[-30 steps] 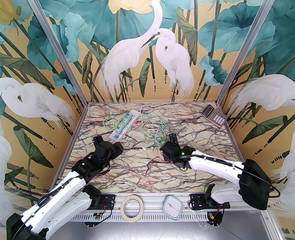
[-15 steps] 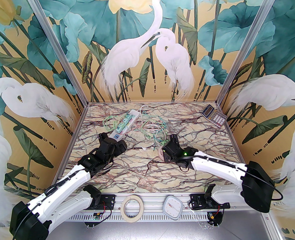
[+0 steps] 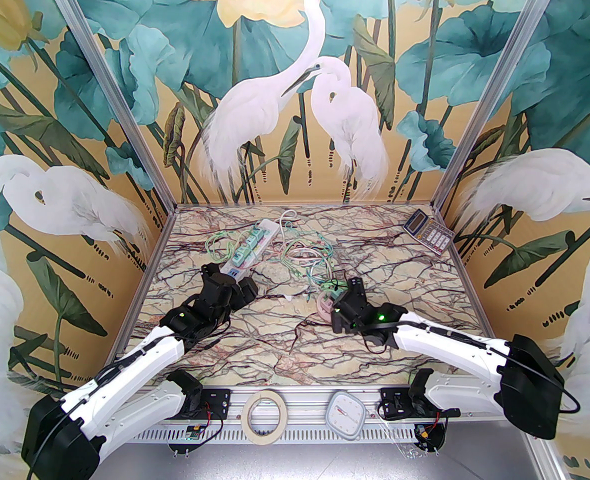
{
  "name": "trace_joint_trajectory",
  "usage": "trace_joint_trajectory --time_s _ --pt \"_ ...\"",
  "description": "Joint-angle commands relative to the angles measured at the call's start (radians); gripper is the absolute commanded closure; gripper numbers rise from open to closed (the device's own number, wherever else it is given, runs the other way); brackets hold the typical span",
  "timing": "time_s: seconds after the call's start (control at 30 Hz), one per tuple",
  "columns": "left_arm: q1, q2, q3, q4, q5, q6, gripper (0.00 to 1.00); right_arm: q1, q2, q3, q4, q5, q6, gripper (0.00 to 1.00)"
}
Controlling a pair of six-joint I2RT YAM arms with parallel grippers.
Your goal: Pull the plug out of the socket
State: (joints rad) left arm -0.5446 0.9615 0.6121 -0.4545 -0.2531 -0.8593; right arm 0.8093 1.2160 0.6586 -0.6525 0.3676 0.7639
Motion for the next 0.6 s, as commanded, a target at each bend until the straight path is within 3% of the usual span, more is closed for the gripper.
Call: trace_joint_trajectory --time_s 0.0,0.3,0.57 --pt "-0.005 0.027 -0.008 0.031 0.039 0.013 0.01 -0.065 -0.016 -0.016 -0.016 0.014 0.028 0.01" --pt "-0.017 0.052 -0.026 0.088 0.098 0.035 0.00 -0.289 0.089 0.055 0.073 0.012 -0.103 0.01" --pt "-0.072 0.047 -0.044 0.196 0.167 0.101 0.02 -0.398 0.155 0.111 0.130 0.004 -0.171 0.01"
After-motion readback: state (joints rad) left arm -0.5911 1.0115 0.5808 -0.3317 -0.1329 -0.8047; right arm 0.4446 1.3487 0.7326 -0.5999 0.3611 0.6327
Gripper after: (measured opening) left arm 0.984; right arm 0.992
